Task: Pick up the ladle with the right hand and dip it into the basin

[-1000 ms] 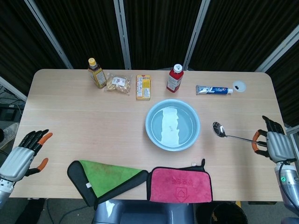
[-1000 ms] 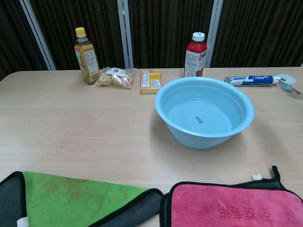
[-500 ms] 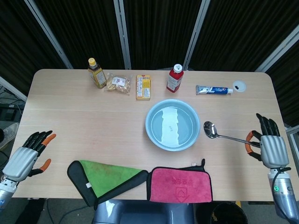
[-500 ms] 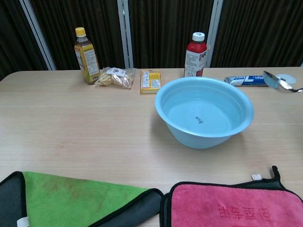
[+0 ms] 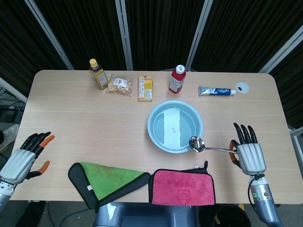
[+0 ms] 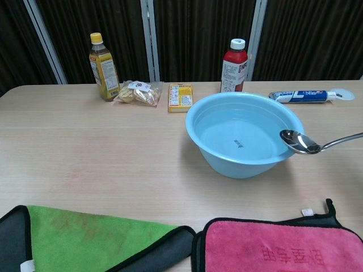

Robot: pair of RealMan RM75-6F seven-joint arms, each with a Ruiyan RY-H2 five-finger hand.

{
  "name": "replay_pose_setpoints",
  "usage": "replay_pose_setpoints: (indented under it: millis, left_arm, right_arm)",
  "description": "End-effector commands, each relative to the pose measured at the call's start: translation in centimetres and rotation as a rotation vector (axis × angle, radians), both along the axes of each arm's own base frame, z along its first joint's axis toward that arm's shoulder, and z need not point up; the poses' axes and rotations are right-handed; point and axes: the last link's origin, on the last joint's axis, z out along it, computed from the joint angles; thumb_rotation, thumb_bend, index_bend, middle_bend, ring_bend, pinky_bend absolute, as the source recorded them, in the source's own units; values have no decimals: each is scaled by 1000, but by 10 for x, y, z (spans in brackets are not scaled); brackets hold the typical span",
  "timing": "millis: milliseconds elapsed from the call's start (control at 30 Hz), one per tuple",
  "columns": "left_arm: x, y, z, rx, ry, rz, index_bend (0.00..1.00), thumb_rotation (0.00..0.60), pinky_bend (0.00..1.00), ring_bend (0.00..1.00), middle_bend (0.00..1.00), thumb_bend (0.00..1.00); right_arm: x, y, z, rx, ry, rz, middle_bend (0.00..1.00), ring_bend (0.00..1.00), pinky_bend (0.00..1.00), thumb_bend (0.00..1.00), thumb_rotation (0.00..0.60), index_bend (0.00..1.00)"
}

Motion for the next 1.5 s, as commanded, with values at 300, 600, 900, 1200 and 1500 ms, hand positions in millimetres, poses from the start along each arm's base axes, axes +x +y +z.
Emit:
replay_pose_setpoints:
  millis: [300, 600, 900, 1200, 1500]
  left_arm:
    - [0, 0, 0, -4, 0, 0, 39, 600, 0, 0, 0, 438]
    - [0, 1, -1, -4, 1, 3, 39, 600, 0, 0, 0, 438]
    - [-1, 2, 0, -2, 3, 9, 39, 600, 0, 0, 0, 438]
    - [-2, 2, 0, 11, 14, 17, 39, 600, 0, 0, 0, 442]
    - [-2, 4, -2, 5, 15, 21, 39, 600, 0, 0, 0, 442]
  right_arm:
    - [34, -14, -18, 34, 104, 61, 21, 0, 0, 409, 600, 655]
    - [52, -19, -31, 56, 158, 91, 21, 0, 0, 409, 600, 656]
    - [64, -32, -48, 96, 214, 111, 22, 0, 0, 409, 600, 655]
    - [67, -54, -62, 125, 270, 98, 23, 0, 0, 410, 600, 655]
    - [71, -59, -77, 148, 277, 106, 28, 0, 0, 409, 600, 655]
